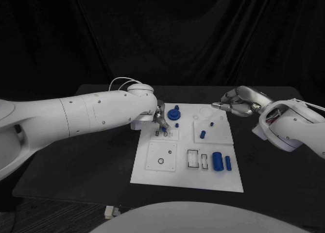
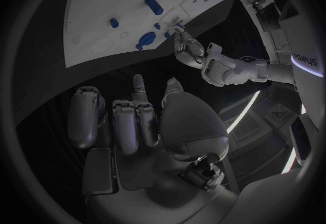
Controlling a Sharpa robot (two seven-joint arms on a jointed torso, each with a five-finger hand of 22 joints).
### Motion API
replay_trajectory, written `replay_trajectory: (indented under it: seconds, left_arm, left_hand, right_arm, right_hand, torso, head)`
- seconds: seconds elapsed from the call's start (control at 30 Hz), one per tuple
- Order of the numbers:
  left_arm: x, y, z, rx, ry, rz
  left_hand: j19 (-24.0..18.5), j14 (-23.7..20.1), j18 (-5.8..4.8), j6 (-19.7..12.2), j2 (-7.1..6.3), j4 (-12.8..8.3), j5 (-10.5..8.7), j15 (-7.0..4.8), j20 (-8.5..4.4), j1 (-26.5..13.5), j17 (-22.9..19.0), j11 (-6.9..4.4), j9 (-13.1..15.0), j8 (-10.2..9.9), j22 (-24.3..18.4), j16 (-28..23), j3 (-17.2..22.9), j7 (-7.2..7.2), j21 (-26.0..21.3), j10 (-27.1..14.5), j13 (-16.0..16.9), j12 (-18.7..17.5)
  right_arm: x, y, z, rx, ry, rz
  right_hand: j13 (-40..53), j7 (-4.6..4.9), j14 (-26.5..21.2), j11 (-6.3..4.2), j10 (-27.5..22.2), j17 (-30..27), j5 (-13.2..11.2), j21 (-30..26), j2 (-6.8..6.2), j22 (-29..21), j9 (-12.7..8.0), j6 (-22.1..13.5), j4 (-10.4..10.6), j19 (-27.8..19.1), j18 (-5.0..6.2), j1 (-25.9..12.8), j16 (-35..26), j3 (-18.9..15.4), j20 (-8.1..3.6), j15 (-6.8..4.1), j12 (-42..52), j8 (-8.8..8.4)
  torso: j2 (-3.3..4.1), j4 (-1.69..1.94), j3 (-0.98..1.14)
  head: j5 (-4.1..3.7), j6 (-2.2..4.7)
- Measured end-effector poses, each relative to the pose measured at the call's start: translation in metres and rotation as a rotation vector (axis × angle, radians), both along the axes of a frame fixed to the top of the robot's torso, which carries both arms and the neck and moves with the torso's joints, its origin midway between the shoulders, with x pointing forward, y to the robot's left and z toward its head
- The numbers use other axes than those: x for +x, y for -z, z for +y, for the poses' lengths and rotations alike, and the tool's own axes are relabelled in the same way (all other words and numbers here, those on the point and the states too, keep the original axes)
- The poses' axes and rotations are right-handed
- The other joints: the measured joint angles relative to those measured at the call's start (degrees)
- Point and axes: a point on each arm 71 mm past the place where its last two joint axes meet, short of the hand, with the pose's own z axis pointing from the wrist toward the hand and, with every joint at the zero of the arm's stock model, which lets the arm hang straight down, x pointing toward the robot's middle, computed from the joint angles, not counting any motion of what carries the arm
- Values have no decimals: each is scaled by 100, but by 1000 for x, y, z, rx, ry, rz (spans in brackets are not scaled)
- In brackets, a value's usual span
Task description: Assemble the parts on the task board
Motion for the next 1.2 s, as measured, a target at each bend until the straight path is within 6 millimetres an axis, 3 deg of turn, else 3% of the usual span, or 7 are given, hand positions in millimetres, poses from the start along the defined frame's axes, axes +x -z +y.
replay_trajectory:
  seconds: [1.2]
  left_arm:
    - [-3,9,0,6,2,22]
  left_hand:
    - [0,7,0,-14,-53,25,-10,9,0,-53,-1,0,-4,-21,4,0,23,13,0,0,0,0]
  right_arm:
    - [0,1,0,-2,-1,3]
  right_hand:
    - [-1,0,0,0,0,-1,0,-33,0,-2,3,0,16,-21,0,0,0,-16,-21,0,0,0]
  torso:
    - [-1,1,-1]
  head:
    - [30,0]
